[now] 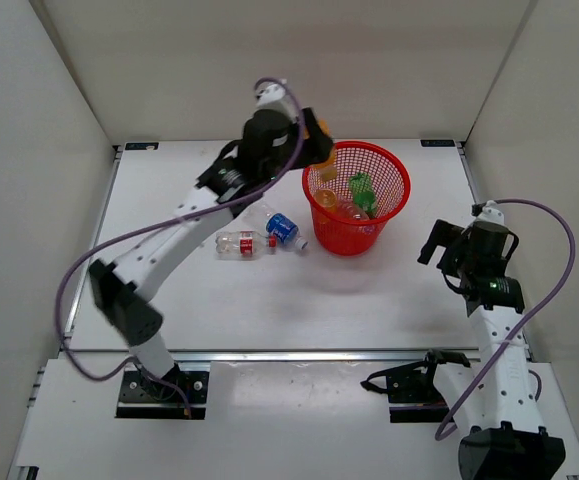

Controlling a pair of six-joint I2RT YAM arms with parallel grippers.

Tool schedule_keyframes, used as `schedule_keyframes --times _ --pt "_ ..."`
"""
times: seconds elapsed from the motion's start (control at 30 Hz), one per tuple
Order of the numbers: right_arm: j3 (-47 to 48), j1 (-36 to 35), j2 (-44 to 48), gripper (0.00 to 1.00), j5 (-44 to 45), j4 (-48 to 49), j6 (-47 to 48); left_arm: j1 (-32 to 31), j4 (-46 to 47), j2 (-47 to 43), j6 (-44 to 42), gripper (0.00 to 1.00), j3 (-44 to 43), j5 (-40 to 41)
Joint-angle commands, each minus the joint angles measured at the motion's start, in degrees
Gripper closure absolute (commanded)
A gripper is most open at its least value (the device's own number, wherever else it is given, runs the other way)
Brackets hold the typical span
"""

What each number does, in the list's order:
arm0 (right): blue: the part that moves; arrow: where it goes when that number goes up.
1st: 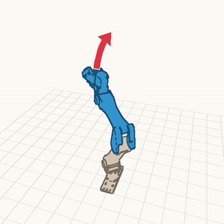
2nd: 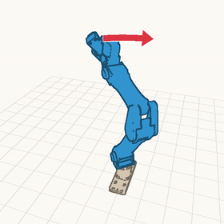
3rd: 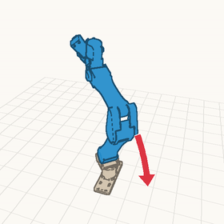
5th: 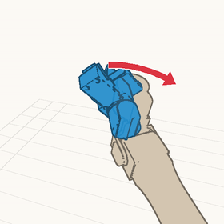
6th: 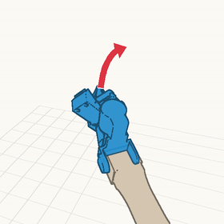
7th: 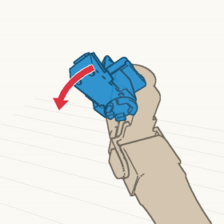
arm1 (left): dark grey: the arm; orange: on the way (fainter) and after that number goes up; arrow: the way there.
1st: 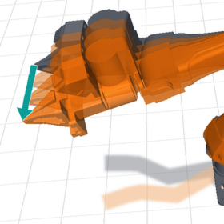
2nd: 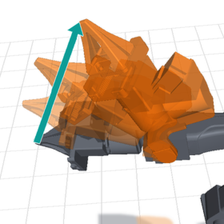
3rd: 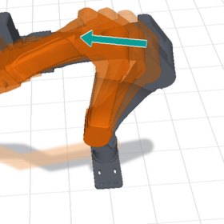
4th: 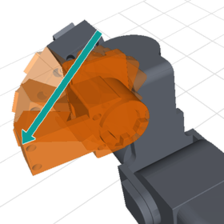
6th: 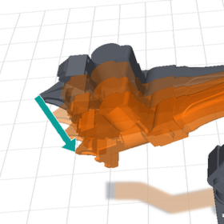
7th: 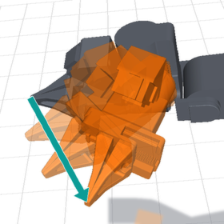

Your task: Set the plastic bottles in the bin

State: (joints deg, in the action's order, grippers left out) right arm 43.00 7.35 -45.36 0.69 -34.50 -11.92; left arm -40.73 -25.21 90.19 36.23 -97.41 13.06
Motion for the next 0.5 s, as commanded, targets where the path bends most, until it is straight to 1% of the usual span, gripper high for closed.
schedule_keyframes --times 0.0,0.03,0.07,0.1,0.13,0.2,0.23,0.27,0.37,0.47 --pt "-0.99 1.43 2.65 0.01 -3.32 1.80 -0.65 -3.21 -0.54 13.21 -4.58 0.42 -12.26 -0.41" --pt "-0.99 1.43 3.52 0.01 -3.33 1.54 -0.38 -3.56 -1.67 17.69 -4.41 0.39 -17.33 -1.19" --pt "-1.34 1.09 3.70 0.01 -2.89 0.93 -0.38 -3.91 -2.99 19.56 -3.89 0.31 -22.25 -2.76" --pt "-0.91 0.30 3.96 0.01 -1.58 0.49 -0.12 -4.44 -4.57 23.59 -3.36 0.30 -26.39 -4.17" --pt "-0.90 0.12 3.53 0.01 -0.87 0.31 0.23 -4.36 -5.28 26.41 -2.92 0.30 -28.26 -4.70" --pt "-0.47 -1.11 3.79 0.00 2.37 -0.74 1.54 -5.58 -6.60 28.54 -3.27 0.21 -32.21 -5.15" --pt "0.23 -1.29 3.88 0.00 3.26 -1.35 2.42 -5.94 -6.87 28.37 -3.79 0.05 -32.41 -4.63" --pt "0.59 -1.81 3.97 0.00 3.88 -1.36 2.78 -6.37 -6.52 27.85 -4.32 0.01 -31.80 -4.01" --pt "4.09 -1.47 3.09 0.01 4.49 -1.89 5.33 -7.08 -4.76 24.08 -5.73 0.01 -29.52 -2.95" --pt "8.30 -3.39 2.39 0.01 5.02 -2.50 7.00 -7.34 -5.55 18.90 -7.66 0.01 -27.32 -1.20"
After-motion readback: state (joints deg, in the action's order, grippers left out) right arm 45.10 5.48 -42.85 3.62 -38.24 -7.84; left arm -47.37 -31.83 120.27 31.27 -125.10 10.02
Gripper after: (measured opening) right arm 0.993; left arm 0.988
